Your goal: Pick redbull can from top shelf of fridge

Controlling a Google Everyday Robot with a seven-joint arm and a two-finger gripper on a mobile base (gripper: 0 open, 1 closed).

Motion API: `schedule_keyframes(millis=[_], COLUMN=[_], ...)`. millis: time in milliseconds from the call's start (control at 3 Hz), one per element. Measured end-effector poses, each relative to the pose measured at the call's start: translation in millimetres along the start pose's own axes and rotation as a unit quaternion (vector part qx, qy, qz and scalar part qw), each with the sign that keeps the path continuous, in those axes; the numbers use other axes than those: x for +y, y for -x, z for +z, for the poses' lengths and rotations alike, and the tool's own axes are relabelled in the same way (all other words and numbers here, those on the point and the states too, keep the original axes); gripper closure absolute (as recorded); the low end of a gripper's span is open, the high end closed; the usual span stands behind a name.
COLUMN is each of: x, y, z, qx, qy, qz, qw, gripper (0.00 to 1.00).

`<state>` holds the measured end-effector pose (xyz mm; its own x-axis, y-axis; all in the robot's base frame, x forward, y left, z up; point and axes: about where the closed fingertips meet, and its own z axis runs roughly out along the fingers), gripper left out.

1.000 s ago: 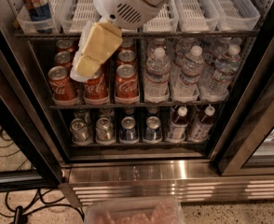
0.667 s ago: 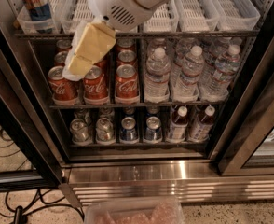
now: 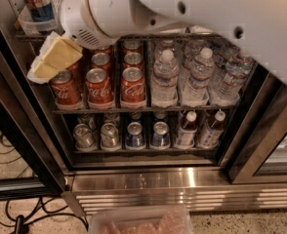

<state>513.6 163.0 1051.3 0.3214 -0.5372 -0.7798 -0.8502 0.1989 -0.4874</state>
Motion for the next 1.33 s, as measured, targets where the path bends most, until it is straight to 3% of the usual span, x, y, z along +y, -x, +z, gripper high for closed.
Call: schedule_keyframes(millis=[333,667,1000,1333], x=[-16.7,-26.8,-31.9,-34.0], y=[8.5,15.4,21.7,25.3], z=[21.1,26.7,33.9,39.9], qx=[-0.032,-0.047,-0.063,-0.074], qy=[-0.05,-0.079,-0.09,-0.094], qz=[0.018,0.025,0.033,0.04], qw=[0.998,0.9954,0.9934,0.9921], gripper=[0.0,0.0,0.0,0.18])
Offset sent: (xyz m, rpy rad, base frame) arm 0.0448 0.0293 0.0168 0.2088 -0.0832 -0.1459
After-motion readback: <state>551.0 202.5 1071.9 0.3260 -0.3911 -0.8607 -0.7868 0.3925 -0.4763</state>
